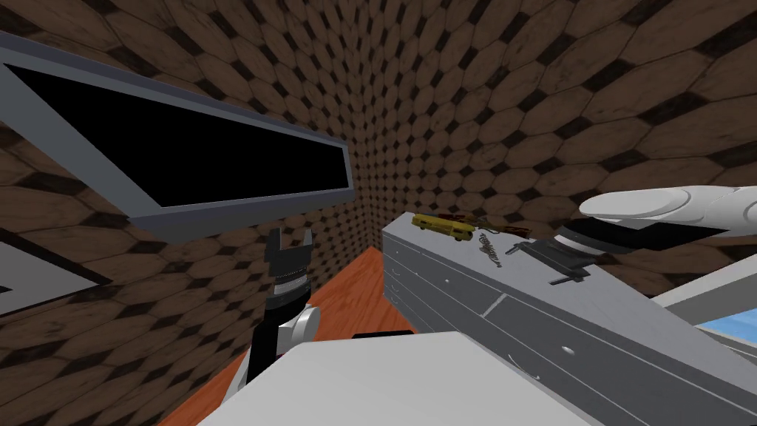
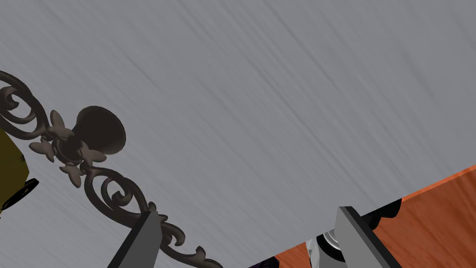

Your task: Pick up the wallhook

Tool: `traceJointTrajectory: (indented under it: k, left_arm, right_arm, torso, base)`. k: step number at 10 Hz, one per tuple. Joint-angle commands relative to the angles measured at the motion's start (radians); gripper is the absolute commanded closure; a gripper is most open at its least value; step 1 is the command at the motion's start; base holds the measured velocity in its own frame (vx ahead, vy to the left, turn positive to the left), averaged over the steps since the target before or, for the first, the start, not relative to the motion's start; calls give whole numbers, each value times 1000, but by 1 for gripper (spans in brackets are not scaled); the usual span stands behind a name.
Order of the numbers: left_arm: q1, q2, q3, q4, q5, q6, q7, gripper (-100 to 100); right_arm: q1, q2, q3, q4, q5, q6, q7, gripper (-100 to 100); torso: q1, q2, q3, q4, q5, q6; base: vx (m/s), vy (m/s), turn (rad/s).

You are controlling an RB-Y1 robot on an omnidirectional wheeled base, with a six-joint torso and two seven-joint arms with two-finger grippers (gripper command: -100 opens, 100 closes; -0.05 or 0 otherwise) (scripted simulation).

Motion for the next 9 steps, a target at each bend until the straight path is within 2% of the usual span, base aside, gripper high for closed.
traceJointTrajectory:
  k: [1, 2, 3, 4, 5, 6, 7, 8, 9]
  left_arm:
    - [0, 0, 0, 0, 0, 0, 0, 0]
    - [0, 0, 0, 0, 0, 0, 0, 0]
    - [0, 0, 0, 0, 0, 0, 0, 0]
    - [0, 0, 0, 0, 0, 0, 0, 0]
    - [0, 0, 0, 0, 0, 0, 0, 0]
    - [0, 0, 0, 0, 0, 0, 0, 0]
    - [0, 0, 0, 0, 0, 0, 0, 0]
    - [0, 0, 0, 0, 0, 0, 0, 0]
    - [0, 0, 0, 0, 0, 0, 0, 0]
  right_arm:
    - [-21, -20, 46, -10, -21, 14, 14, -100]
    - [-14, -43, 56, -3, -11, 10, 27, -100]
    - [-14, -43, 56, -3, -11, 10, 27, -100]
    - [3, -71, 75, 1, 3, 5, 47, -100]
    - [3, -71, 75, 1, 3, 5, 47, -100]
    - [20, -78, 92, -2, 12, 2, 58, -100]
    - [2, -76, 97, -4, 3, 7, 54, -100]
    - [3, -77, 98, -4, 4, 6, 56, 0]
    - [7, -47, 102, -4, 19, 27, 88, -100]
  torso:
    - [0, 0, 0, 0, 0, 0]
    - [2, 6, 4, 1, 0, 1]
    - [2, 7, 4, 2, 1, -1]
    - [2, 8, 5, 2, 1, 0]
    - [3, 4, 3, 1, 1, 0]
    - [2, 2, 1, 1, 1, 0]
    - [1, 1, 1, 0, 0, 0]
    - [2, 6, 3, 1, 0, 1]
    - [3, 10, 6, 3, 1, 1]
  base:
    - [63, 1, -19]
    - [65, -12, 192]
    - [69, -19, 126]
    - [163, 2, 235]
    - [169, -23, 184]
    - [172, -39, 192]
    - [82, -23, 47]
    - [14, -4, -4]
    - [61, 30, -164]
